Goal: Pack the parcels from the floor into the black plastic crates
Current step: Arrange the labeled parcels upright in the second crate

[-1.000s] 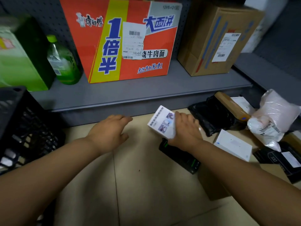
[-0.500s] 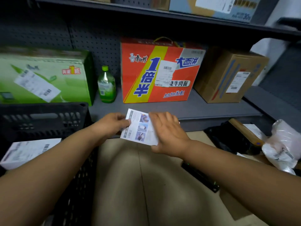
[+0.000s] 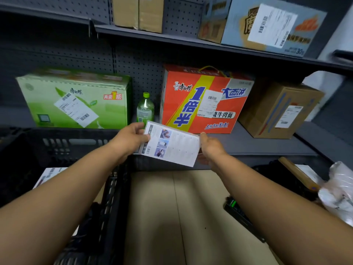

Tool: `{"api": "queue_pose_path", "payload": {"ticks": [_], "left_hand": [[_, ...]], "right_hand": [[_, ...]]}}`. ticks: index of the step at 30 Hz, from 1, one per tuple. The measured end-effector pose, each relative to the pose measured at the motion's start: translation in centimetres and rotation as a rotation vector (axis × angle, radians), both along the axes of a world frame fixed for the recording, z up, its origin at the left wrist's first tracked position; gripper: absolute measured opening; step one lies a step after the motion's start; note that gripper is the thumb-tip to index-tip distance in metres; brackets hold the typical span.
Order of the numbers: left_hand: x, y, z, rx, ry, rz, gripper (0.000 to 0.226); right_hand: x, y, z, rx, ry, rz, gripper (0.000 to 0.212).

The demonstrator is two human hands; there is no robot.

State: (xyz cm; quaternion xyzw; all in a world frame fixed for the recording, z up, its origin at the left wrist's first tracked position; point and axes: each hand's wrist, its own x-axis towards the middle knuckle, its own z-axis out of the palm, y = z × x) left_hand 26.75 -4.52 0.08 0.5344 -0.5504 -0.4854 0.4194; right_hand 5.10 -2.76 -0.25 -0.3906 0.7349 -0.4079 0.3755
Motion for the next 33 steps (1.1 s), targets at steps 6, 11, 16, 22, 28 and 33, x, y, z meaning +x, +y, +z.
{"api": "queue_pose_path", "payload": {"ticks": [6, 11, 16, 22, 28, 33], "left_hand": [[0.1, 1.0, 1.5, -0.081, -0.011, -0.081, 0.043], [0.1, 0.7, 1.9, 0.078, 0.047, -0.032, 0.042], [-0.3, 0.1, 2.0, 0.043, 0.195, 0.065, 0.011], [-1.0, -0.3, 2.0, 0.037, 0.257, 0.080, 0.020], [0.5, -0.9, 1.7, 0.064, 0.308, 0.018, 0.018], [2.4, -1.0, 2.2, 0.040, 0.289, 0.011, 0.030]], "right_hand": [[0.2, 0.2, 1.1, -0.053, -0.228, -0.022, 0.027], [0.4, -0.2, 1.1, -0.092, -0.459, -0.102, 0.023], [0.2, 0.0, 0.6, -0.206, -0.526, -0.066, 0.009], [0.1, -0.1, 0.2, -0.271, -0.524, -0.024, 0.054], [0.1, 0.2, -0.2, -0.302, -0.327, 0.093, 0.074], [1.4, 0.0, 0.1, -0.358, 0.005, 0.172, 0.106]]}}
